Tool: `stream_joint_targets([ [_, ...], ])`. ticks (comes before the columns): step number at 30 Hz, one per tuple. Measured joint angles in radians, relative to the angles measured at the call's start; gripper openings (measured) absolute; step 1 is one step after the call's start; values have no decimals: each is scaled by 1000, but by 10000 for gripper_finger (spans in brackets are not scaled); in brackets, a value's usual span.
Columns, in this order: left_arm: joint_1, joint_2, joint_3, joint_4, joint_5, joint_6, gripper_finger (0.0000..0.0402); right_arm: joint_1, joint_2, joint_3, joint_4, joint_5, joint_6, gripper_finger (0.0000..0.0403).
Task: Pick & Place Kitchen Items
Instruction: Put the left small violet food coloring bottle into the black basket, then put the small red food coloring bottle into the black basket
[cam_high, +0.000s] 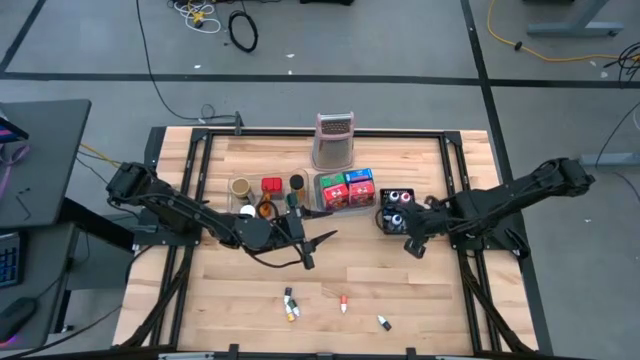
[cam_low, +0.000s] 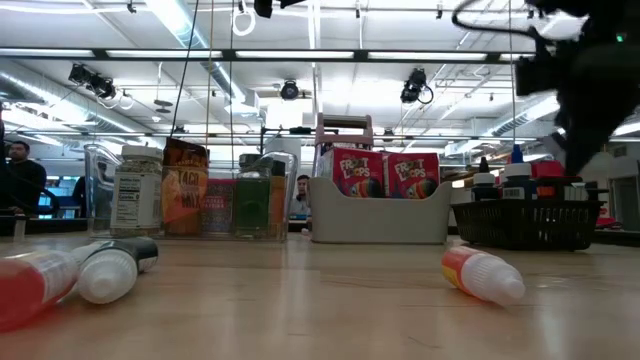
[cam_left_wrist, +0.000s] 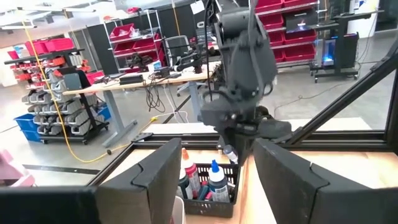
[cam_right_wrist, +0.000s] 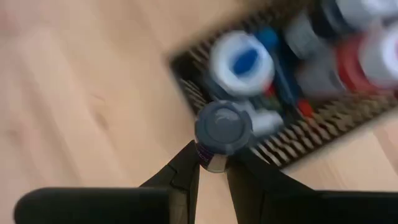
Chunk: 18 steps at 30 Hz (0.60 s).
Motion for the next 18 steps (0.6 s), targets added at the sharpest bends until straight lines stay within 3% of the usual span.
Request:
stream_joint_targets([
  [8,0,0,0,0,0,0,210,-1,1,-94,56,54,1,78],
  [14,0,0,0,0,0,0,210,-1,1,-103,83,206,-34,117],
  [18,0,0,0,0,1,-3,210,-1,1,-103,79,196,-35,143],
])
